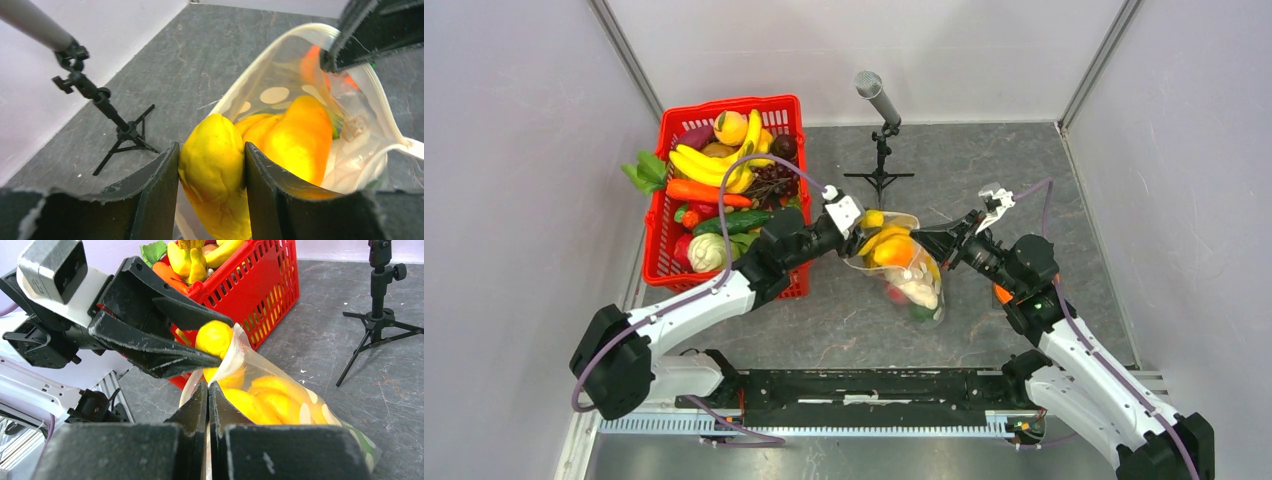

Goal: Place the food in the zip-top bag and seal the zipper
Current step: Place the fake fruit in the zipper food storage bag.

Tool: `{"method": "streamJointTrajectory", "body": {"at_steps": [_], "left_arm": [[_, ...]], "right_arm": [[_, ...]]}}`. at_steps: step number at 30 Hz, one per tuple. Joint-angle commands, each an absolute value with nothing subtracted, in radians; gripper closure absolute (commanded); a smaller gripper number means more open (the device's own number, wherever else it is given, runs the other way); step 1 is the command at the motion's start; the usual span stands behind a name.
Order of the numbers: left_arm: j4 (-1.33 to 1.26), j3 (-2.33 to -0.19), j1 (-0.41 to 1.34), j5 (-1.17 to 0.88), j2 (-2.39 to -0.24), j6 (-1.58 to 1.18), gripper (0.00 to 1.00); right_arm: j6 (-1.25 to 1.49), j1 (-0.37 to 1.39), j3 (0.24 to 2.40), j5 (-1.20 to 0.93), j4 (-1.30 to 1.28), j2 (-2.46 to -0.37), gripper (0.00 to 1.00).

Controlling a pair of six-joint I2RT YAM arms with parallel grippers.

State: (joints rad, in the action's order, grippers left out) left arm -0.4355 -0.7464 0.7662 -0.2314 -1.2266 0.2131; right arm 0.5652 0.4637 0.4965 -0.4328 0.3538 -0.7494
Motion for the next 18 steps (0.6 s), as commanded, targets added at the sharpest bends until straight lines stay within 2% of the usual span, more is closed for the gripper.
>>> {"method": "streamJointTrajectory", "body": {"at_steps": [1,6,11,18], "left_arm": [[-0.389,-0.793,0.779,-0.357,-1.251,0.288,0.57],[-0.200,-0.868,0.793,-0.457,-1.278,0.329,0.49],[-0.046,-0.952,0.796,-0.485,-1.269,0.331,0.27],[0.023,-0.976,0.796,-0.457,-1.259,0.345,0.23]], "right_arm": [[0.587,0.463,0.528,-0.448,0.441,-0.736,1.00],[0.597,0.463,0.537,-0.467,0.460,-0.748,1.00],[0.576,0.462,0.552,-0.474,0.450,-0.758,1.00],[0.560,0.463,0.565,-0.466,0.435,-0.759,1.00]]}}
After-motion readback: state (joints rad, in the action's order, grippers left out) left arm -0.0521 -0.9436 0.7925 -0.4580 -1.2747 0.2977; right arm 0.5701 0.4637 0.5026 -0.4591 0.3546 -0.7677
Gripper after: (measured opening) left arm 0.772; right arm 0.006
